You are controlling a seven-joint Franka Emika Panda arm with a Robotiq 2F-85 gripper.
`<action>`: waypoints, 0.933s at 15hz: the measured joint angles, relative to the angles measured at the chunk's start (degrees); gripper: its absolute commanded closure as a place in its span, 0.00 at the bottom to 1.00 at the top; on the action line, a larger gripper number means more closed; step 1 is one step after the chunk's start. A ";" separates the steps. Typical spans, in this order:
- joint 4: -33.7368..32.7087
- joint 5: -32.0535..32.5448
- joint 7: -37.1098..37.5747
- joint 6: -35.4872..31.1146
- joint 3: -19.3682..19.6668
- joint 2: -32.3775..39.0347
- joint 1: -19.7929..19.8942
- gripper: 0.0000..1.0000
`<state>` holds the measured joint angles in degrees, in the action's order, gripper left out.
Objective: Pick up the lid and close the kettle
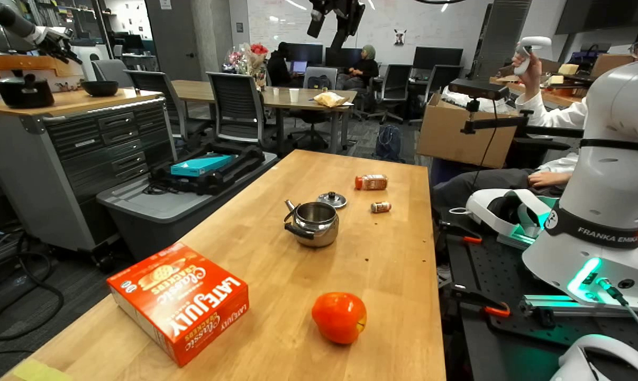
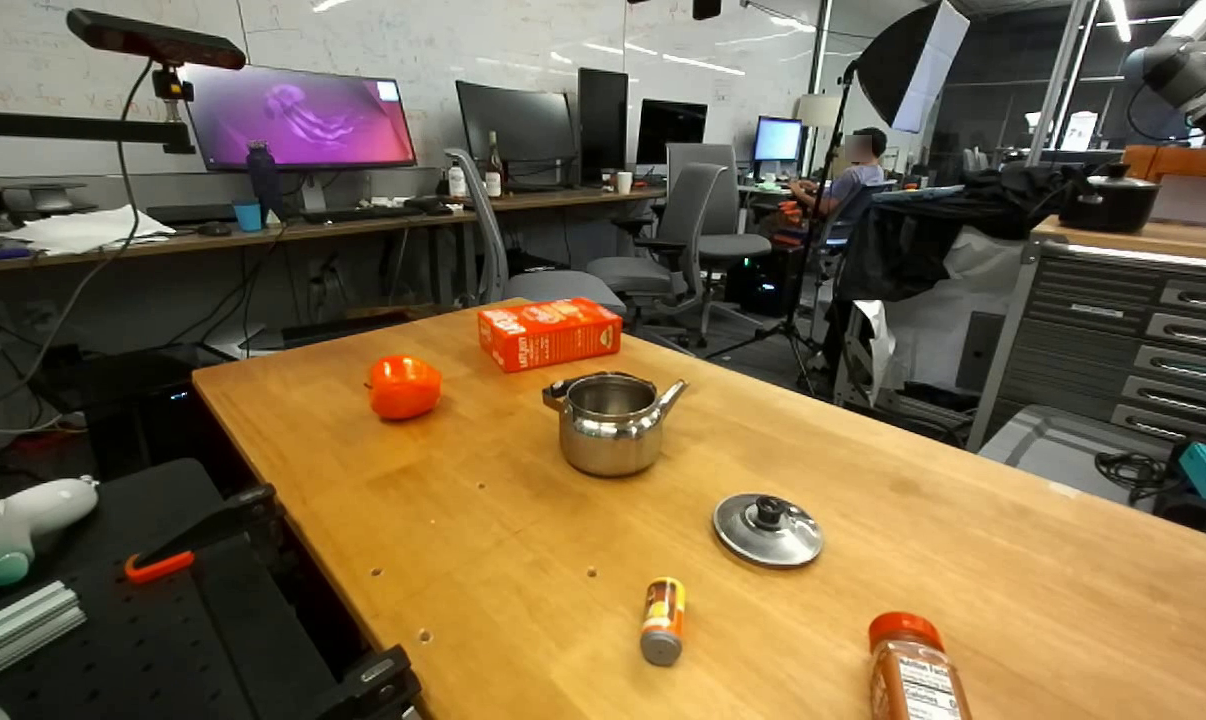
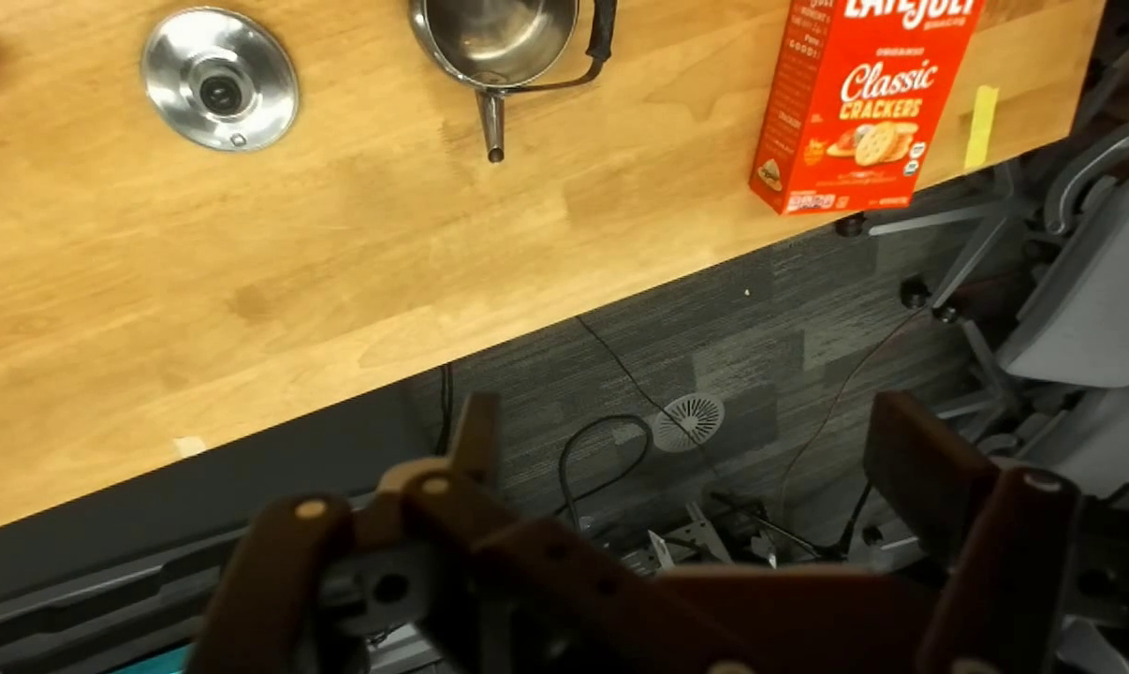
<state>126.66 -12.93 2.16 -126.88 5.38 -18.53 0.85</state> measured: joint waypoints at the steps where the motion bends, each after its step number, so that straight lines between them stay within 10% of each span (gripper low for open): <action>1: 0.10 0.02 0.02 -0.01 0.00 0.08 0.00 0.00; 14: -1.53 5.21 2.21 0.01 0.25 8.13 4.32 0.00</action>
<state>125.13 -7.72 4.36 -126.86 5.63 -10.41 5.17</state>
